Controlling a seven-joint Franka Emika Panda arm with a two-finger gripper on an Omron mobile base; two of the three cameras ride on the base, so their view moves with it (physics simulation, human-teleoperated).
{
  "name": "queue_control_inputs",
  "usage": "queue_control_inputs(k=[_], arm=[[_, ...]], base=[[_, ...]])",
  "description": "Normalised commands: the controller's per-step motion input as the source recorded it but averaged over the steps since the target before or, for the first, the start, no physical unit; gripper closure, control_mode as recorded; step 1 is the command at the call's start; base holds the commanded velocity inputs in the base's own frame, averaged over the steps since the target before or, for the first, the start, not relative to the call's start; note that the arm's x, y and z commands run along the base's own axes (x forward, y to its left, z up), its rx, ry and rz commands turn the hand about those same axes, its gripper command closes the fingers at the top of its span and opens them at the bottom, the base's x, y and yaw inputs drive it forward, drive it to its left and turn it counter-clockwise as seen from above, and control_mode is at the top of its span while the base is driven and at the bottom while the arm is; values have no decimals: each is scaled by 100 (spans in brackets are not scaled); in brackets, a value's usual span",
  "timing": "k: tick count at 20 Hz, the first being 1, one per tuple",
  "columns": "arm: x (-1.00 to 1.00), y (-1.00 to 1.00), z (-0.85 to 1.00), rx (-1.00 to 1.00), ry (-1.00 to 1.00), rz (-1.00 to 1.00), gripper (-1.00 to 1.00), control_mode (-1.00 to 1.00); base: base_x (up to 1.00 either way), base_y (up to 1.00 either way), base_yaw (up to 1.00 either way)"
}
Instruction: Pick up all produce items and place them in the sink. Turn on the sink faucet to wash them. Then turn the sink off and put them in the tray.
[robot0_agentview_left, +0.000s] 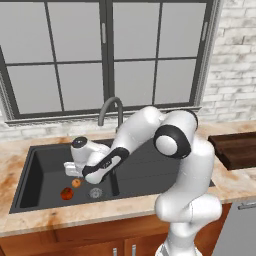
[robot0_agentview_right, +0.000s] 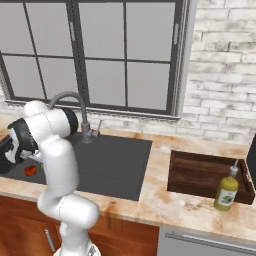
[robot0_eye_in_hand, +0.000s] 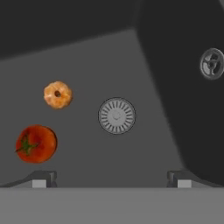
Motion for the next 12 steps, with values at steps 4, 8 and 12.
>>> queue_control_inputs(k=[4,8,12], arm=[[18,22,-18,1,-2,-9,-100,-100],[20,19,-11,0,0,-8,-100,-100],[29,1,-20,1,0,-4,-100,-100]], base=[[0,0,0],[0,0,0],[0,0,0]])
